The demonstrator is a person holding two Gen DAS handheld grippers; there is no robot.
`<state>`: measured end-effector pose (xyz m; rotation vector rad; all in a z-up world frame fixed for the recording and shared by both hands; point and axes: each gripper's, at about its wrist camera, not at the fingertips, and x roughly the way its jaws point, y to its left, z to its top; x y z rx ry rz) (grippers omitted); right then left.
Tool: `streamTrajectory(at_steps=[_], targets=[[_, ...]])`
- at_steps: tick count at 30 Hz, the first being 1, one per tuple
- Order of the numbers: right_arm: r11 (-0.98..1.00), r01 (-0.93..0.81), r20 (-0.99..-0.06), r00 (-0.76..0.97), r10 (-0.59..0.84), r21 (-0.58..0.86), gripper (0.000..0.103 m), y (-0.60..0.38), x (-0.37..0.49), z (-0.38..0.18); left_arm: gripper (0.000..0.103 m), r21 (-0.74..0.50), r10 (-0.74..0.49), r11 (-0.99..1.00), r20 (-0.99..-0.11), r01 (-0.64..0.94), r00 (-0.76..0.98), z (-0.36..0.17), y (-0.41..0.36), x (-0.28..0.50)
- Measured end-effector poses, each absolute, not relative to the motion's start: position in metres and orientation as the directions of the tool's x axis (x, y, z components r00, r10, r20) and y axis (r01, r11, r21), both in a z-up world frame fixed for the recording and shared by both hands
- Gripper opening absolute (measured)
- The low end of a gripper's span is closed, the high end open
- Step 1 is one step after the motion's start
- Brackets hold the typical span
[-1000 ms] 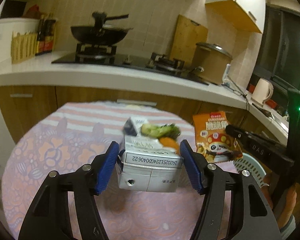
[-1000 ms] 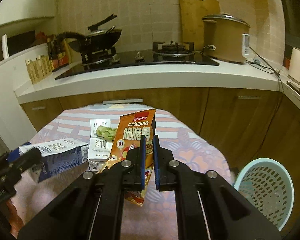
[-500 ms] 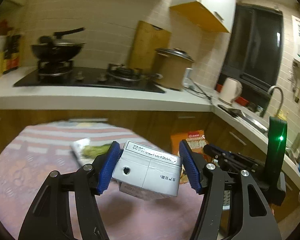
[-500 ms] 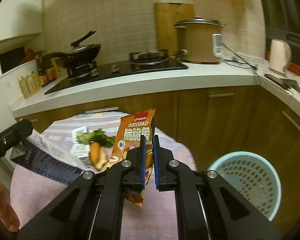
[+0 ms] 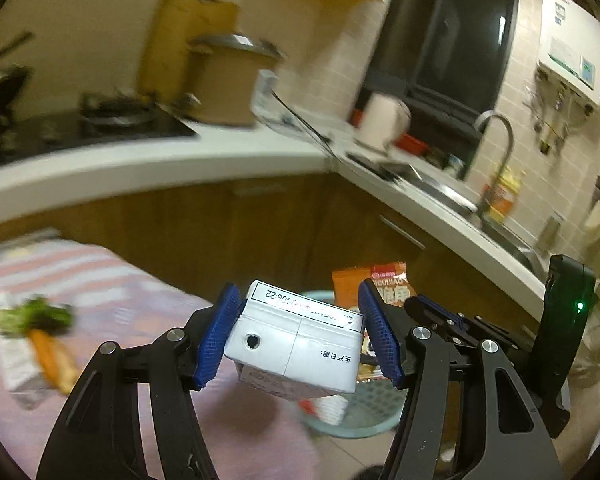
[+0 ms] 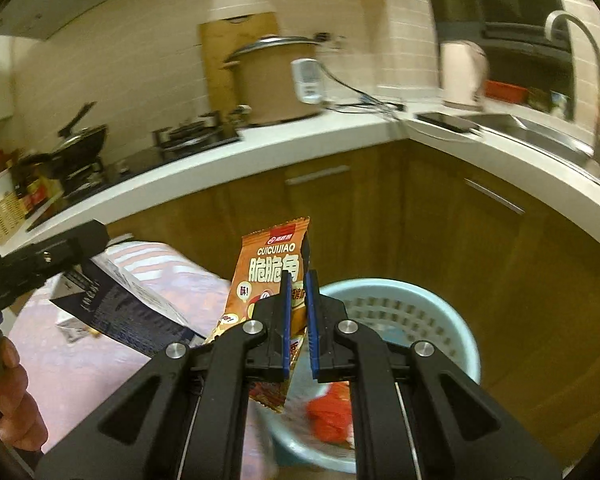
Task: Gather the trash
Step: 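Carry the milk carton and snack bag over the blue basket and release both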
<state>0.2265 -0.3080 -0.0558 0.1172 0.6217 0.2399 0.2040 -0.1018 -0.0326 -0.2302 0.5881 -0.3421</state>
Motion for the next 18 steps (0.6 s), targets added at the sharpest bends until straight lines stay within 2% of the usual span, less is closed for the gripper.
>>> streamTrajectory(at_steps=[5,15,17,18], targets=[[0.974,-0.109,-0.593,0.778,0.208,0.198,0.005,-0.35,0.228,-0.082,0.059,-0.364,-0.451,0.887,-0.549,0.284,0.703,-0.063,-0.138,0.237],[0.976,-0.038,-0.694,0.697,0.181,0.216,0.005,-0.377,0.239,-0.138,0.06,-0.363,-0.488,0.873,-0.642,0.326,0.591,-0.115,-0.186,0.268],[0.974,-0.037,-0.716,0.671,0.191,0.225,0.009,-0.378,0.244,-0.146,0.063,-0.358,-0.486,0.874,-0.654,0.328,0.58,-0.119,-0.187,0.268],[0.974,-0.035,-0.726,0.66,0.191,0.224,0.013,-0.379,0.246,-0.149,0.07,-0.349,-0.478,0.878,-0.661,0.327,0.578,-0.121,-0.188,0.268]])
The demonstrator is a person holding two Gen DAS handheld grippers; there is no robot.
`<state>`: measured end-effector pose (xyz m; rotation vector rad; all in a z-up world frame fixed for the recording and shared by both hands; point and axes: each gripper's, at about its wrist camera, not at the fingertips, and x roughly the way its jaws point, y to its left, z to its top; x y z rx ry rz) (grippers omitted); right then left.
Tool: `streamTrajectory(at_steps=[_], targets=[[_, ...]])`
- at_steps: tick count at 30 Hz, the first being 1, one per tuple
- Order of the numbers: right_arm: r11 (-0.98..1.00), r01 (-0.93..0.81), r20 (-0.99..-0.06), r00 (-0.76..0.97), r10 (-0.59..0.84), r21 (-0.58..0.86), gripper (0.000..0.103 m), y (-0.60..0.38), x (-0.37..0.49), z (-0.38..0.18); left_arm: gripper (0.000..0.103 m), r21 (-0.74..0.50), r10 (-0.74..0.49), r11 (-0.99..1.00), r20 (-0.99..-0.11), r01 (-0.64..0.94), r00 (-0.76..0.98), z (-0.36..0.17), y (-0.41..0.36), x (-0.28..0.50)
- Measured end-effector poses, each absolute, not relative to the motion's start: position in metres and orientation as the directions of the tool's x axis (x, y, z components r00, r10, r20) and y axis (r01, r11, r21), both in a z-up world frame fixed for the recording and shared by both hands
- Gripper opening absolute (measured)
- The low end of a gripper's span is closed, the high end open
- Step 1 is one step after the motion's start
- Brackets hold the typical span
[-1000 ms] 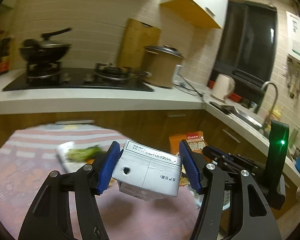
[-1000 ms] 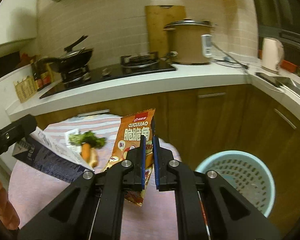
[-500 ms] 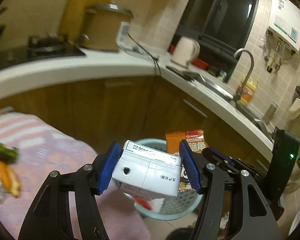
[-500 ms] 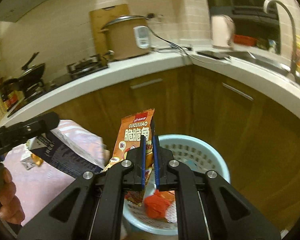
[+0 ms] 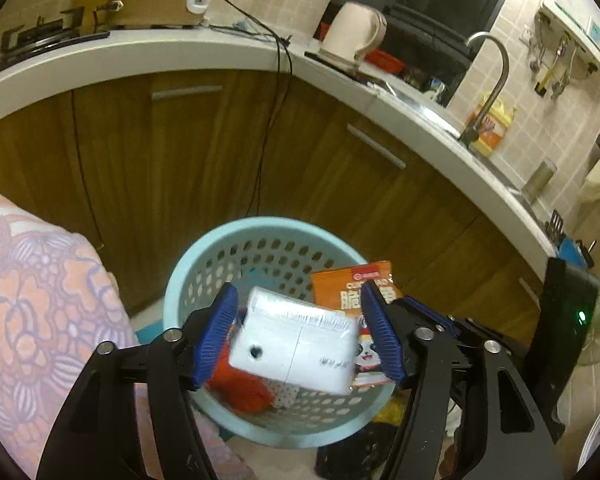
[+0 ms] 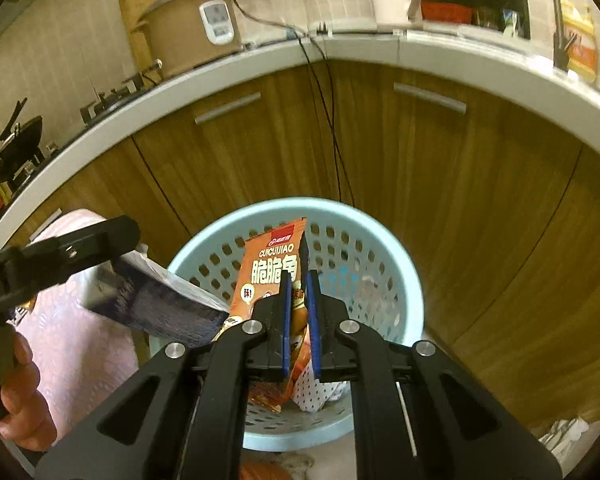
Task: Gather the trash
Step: 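Carry the milk carton and snack bag over the blue basket and release both, then move both open tools back toward the table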
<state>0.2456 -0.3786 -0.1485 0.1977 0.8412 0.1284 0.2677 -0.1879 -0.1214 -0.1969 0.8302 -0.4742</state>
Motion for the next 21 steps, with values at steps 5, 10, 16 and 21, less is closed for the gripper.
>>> streamTrajectory(at_steps=[5,10,16,21], targets=[[0.966,-0.021,-0.753,0.622,0.215,0.258,0.059,-0.38,0.248,-0.16,0.076,-0.344,-0.466,0.884,-0.668,0.316,0.579,-0.122,-0.178,0.266],[0.962,-0.019,-0.74,0.635,0.221,0.271,0.059,-0.377,0.244,-0.151,0.076,-0.343,-0.447,0.894,-0.655,0.288,0.609,-0.114,-0.155,0.253],[0.959,-0.098,-0.7,0.664,0.263,0.266,0.059,-0.348,0.237,-0.125,0.076,-0.296,-0.36,0.93,-0.615,0.218,0.701,-0.094,-0.121,0.222],[0.948,-0.188,-0.666,0.676,0.316,0.258,0.059,-0.304,0.229,-0.104,0.076,-0.262,-0.239,0.96,-0.591,0.097,0.77,-0.077,-0.077,0.195]])
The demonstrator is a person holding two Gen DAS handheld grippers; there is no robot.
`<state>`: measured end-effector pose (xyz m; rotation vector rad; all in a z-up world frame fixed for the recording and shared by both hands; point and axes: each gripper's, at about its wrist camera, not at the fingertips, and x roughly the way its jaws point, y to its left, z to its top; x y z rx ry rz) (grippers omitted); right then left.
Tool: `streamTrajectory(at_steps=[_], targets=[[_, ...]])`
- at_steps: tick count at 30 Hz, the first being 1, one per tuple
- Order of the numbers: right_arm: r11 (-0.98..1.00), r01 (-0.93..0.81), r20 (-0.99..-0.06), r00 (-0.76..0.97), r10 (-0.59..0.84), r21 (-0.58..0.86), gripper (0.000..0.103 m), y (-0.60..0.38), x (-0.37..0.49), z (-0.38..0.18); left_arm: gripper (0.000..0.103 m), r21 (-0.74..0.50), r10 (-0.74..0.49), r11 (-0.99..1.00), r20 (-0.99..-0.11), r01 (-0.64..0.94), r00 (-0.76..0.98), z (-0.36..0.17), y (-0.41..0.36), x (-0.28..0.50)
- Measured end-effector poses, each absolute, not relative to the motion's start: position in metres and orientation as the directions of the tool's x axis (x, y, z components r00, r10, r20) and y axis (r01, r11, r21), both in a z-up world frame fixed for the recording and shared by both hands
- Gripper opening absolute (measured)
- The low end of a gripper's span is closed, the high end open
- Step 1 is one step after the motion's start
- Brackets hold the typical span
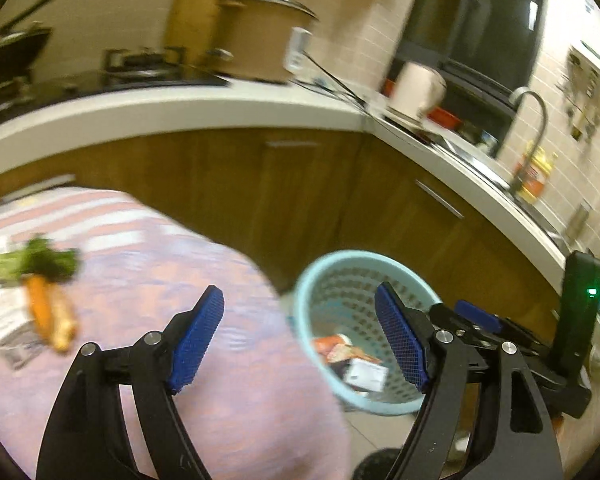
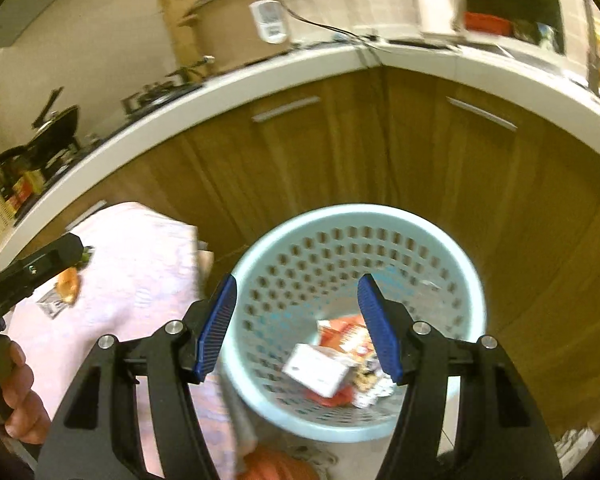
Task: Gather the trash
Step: 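Move both open tools back toward the table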
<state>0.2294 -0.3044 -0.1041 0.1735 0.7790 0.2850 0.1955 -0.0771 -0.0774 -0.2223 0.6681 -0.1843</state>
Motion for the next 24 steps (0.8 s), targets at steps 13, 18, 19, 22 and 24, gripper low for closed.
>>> streamTrajectory(at_steps=[13,18,19,22,24], targets=[[0.893,-0.385,-0.678,0.593,0.434,0.234,0.062,-0.147,0.215,-0.107,0.076,-0.21,0.084,0.94,-0.62,-0.268,0.78,-0.079,0.067,0.133],[0.892,-0.409,-0.721,0.558,0.41,0.19,0.062,-0.102,0.215,-0.13,0.073,-0.148,0.135,0.925,-0.732,-0.349,0.668,-0.113,0.09,0.136],[0.897,-0.409,-0.738,0.551,0.39,0.168,0.062,-0.097,0.216,-0.135,0.072,-0.127,0.148,0.926,-0.742,-0.355,0.653,-0.118,0.091,0.136],[0.895,-0.418,-0.727,0.564,0.391,0.157,0.062,-0.096,0.215,-0.132,0.072,-0.135,0.141,0.923,-0.752,-0.36,0.644,-0.127,0.093,0.139],[0.896,-0.409,-0.735,0.551,0.395,0.175,0.064,-0.1,0.217,-0.135,0.072,-0.137,0.151,0.915,-0.755,-0.38,0.638,-0.129,0.096,0.147]])
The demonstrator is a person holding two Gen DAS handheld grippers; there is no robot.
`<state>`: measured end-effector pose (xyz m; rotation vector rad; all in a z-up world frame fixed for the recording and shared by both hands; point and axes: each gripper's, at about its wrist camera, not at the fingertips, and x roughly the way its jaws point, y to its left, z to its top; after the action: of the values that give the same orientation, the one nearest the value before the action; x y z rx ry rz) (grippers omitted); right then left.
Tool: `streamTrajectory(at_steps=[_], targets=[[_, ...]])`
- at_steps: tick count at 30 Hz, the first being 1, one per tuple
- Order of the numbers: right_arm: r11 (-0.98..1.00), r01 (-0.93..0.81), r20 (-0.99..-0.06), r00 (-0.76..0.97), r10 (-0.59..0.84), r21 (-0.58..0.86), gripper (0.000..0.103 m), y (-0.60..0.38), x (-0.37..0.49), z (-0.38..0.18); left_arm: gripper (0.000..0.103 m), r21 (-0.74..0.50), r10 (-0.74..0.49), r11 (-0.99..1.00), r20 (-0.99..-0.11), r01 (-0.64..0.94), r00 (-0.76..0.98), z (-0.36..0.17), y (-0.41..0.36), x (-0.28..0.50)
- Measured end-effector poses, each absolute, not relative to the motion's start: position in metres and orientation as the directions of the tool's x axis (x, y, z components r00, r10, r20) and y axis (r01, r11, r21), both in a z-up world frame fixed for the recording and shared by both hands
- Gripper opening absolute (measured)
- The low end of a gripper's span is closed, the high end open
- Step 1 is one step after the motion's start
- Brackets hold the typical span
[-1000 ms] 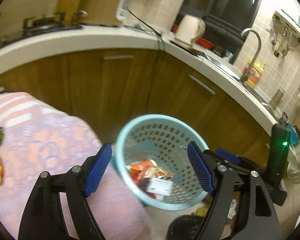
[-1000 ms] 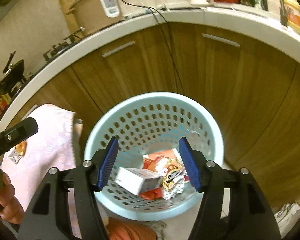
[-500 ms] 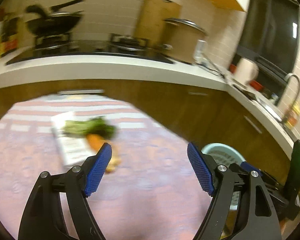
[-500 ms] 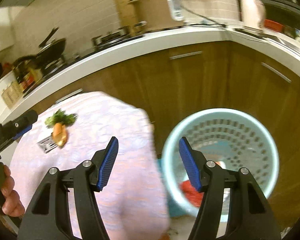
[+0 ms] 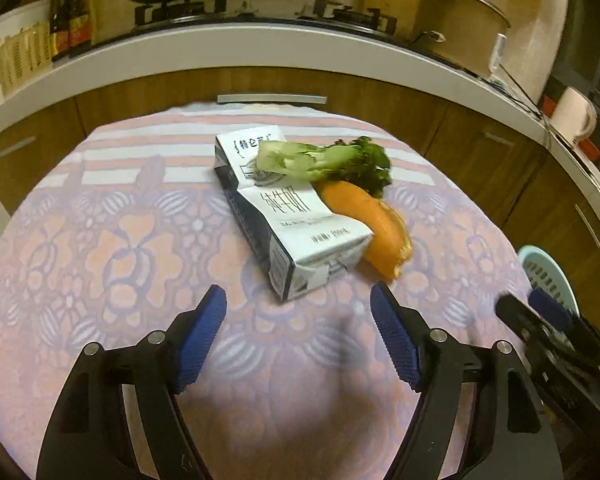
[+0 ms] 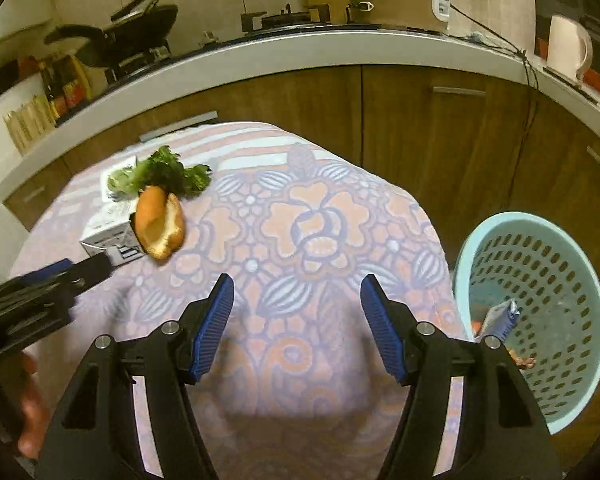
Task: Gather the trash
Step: 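Move both open tools back toward the table, then grasp the second white milk carton with the left tool while the right tool grasps the bread crust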
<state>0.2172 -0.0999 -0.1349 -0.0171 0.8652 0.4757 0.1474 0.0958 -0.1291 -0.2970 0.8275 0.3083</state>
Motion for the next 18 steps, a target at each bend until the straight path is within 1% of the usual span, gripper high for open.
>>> streamTrajectory(at_steps=[2,5,7,9,18], targets=[[0.892,-0.403,-0.744,0.527,0.41,0.206,0.064,-0.105,0.221,-0.139,0.072,-0.123,0.163,0.916,-0.756,-0.382,0.635,-0.131,0.096,0.154],[0.887,-0.4,-0.743,0.515,0.427,0.232,0.064,-0.109,0.225,-0.141,0.072,-0.07,0.203,0.912,-0.779,-0.404,0.593,-0.141,0.097,0.17],[0.879,-0.414,-0.744,0.506,0.438,0.236,0.064,-0.108,0.226,-0.142,0.074,-0.048,0.221,0.911,-0.779,-0.409,0.586,-0.143,0.094,0.174],[0.876,-0.424,-0.749,0.497,0.438,0.231,0.064,-0.104,0.226,-0.143,0.076,-0.048,0.219,0.913,-0.779,-0.405,0.587,-0.143,0.091,0.178],[0.875,-0.441,-0.759,0.495,0.422,0.199,0.064,-0.097,0.225,-0.143,0.076,-0.048,0.236,0.899,-0.784,-0.436,0.574,-0.143,0.102,0.204]])
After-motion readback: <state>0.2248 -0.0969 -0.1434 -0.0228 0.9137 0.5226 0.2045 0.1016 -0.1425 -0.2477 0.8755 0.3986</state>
